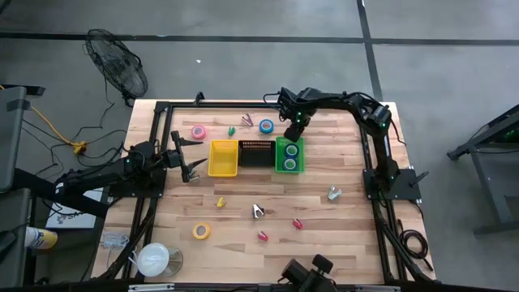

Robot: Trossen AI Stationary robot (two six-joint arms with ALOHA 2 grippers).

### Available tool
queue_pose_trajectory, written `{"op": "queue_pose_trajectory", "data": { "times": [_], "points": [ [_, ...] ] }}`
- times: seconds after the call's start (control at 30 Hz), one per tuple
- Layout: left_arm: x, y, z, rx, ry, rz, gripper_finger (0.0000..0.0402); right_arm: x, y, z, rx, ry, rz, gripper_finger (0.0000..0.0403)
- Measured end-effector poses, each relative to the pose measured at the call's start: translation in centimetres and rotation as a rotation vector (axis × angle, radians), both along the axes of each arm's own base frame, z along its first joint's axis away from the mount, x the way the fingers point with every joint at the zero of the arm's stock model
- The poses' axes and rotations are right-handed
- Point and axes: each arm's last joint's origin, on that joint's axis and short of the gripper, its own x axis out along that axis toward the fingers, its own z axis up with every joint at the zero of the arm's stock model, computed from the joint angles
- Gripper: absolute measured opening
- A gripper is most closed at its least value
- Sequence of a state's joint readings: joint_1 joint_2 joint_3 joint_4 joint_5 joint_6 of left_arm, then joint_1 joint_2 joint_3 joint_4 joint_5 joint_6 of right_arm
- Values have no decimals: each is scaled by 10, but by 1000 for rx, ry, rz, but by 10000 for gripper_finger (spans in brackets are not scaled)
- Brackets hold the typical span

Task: Pick and place Stapler, Stapler remover, tape
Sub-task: Put the top red stapler into the black bin

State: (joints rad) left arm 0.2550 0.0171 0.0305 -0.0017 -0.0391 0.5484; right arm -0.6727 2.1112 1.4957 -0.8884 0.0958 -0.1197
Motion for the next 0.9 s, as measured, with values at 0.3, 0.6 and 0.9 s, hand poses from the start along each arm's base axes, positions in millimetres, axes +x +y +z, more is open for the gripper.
{"op": "queue_pose_trajectory", "data": {
  "times": [0.3, 0.6, 0.9],
  "points": [
    [0, 0, 0, 0, 0, -2, 282, 8, -8, 26, -65, -46, 42, 53],
    [0, 0, 0, 0, 0, -2, 282, 16, 2, 58, -9, -187, 155, 54],
    [0, 0, 0, 0, 0, -2, 282, 45, 55, 71, 10, -216, 315, 57]
  ]
}}
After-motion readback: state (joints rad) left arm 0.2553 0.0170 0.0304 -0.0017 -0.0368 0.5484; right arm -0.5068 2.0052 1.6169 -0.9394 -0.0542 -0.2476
